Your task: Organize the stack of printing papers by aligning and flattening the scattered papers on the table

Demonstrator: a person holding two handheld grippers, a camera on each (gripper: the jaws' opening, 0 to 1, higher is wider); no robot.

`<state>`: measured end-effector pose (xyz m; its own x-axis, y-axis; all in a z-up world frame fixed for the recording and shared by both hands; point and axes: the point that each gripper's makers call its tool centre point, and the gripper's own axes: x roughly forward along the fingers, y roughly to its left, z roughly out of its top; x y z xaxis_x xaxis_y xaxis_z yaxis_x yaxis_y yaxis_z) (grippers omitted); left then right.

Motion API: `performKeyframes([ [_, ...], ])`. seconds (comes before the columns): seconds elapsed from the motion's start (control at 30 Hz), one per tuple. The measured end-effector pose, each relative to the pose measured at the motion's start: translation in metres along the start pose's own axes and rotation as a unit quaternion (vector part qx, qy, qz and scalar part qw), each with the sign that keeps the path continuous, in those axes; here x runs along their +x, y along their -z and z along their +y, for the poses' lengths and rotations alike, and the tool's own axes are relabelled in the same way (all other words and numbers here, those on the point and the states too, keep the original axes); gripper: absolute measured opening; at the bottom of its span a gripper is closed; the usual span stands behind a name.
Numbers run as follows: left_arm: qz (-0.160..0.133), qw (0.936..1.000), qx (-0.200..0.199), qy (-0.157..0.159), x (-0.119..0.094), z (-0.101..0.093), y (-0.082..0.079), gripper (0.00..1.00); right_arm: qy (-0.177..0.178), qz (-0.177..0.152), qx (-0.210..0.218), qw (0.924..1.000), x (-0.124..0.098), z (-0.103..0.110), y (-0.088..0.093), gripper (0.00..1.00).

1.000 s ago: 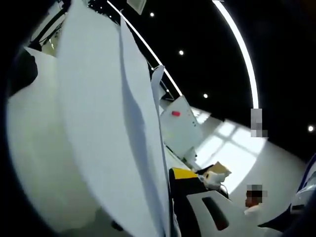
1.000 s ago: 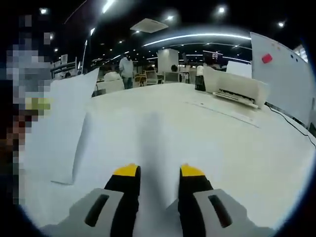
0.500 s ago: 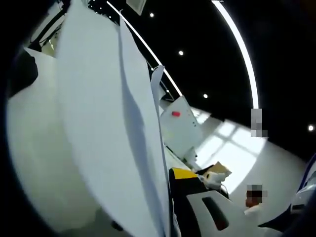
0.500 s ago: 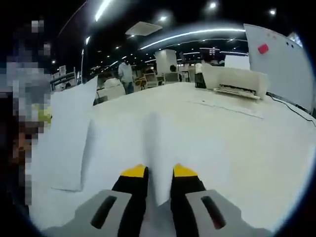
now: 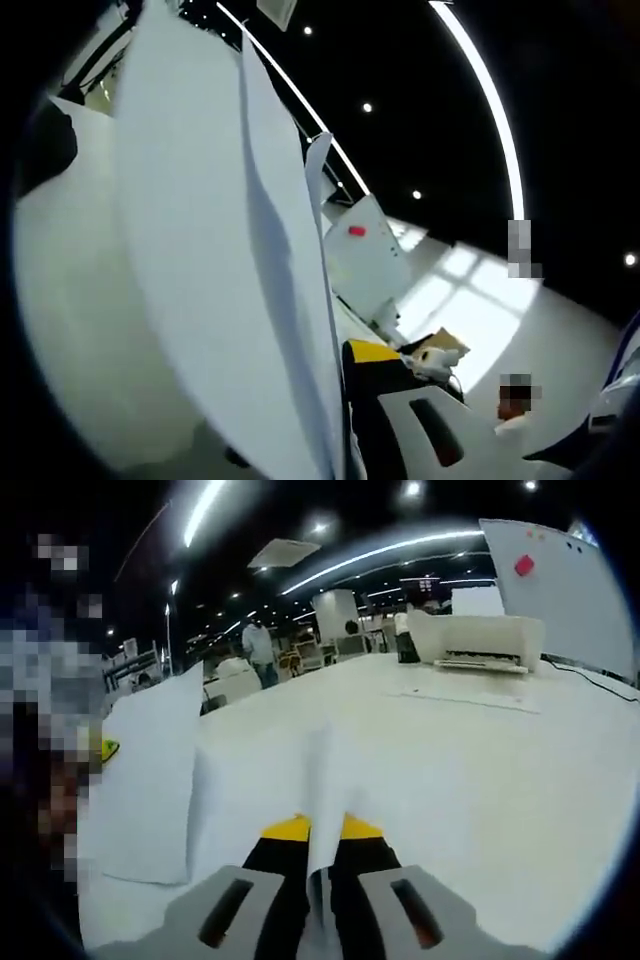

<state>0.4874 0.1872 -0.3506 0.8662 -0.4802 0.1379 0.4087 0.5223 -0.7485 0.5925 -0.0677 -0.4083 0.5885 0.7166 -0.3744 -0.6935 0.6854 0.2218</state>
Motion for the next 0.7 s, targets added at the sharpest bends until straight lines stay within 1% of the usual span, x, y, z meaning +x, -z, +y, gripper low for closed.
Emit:
performKeyframes([
  [0.1, 0.000, 1.0000, 0.000, 0.000, 0.000, 0.001, -0.001, 0.06, -0.014, -0.020, 0.012, 0.9996, -0.002, 0.004, -0.006, 0.01],
  [0.17, 0.000, 1.0000, 0.000, -0.001, 0.000, 0.001, -0.001, 0.06, -0.022, -0.030, 0.027, 0.9989, -0.004, 0.005, -0.011, 0.01],
  [0.27, 0.000, 1.0000, 0.000, -0.001, 0.000, 0.002, -0.001, 0.06, -0.036, -0.053, 0.049, 0.9967, -0.007, 0.007, -0.020, 0.01],
  [0.37, 0.001, 1.0000, -0.001, -0.002, 0.000, 0.003, -0.002, 0.06, -0.043, -0.065, 0.070, 0.9945, -0.010, 0.006, -0.025, 0.00],
  [0.43, 0.000, 1.0000, -0.001, -0.002, 0.000, 0.003, -0.002, 0.06, -0.041, -0.078, 0.079, 0.9929, -0.010, -0.002, -0.031, 0.00],
  [0.5, -0.002, 1.0000, -0.002, -0.004, 0.000, 0.004, -0.003, 0.06, -0.042, -0.102, 0.089, 0.9899, -0.013, -0.008, -0.041, 0.00],
  [0.6, -0.002, 1.0000, -0.004, -0.005, 0.000, 0.005, -0.003, 0.06, -0.052, -0.124, 0.107, 0.9850, -0.016, -0.012, -0.051, 0.00],
  [0.63, -0.003, 1.0000, -0.005, -0.006, 0.000, 0.006, -0.004, 0.06, -0.058, -0.137, 0.111, 0.9826, -0.017, -0.013, -0.056, 0.00],
  [0.7, -0.004, 1.0000, -0.006, -0.006, 0.000, 0.006, -0.004, 0.06, -0.065, -0.142, 0.123, 0.9801, -0.019, -0.012, -0.059, 0.00],
])
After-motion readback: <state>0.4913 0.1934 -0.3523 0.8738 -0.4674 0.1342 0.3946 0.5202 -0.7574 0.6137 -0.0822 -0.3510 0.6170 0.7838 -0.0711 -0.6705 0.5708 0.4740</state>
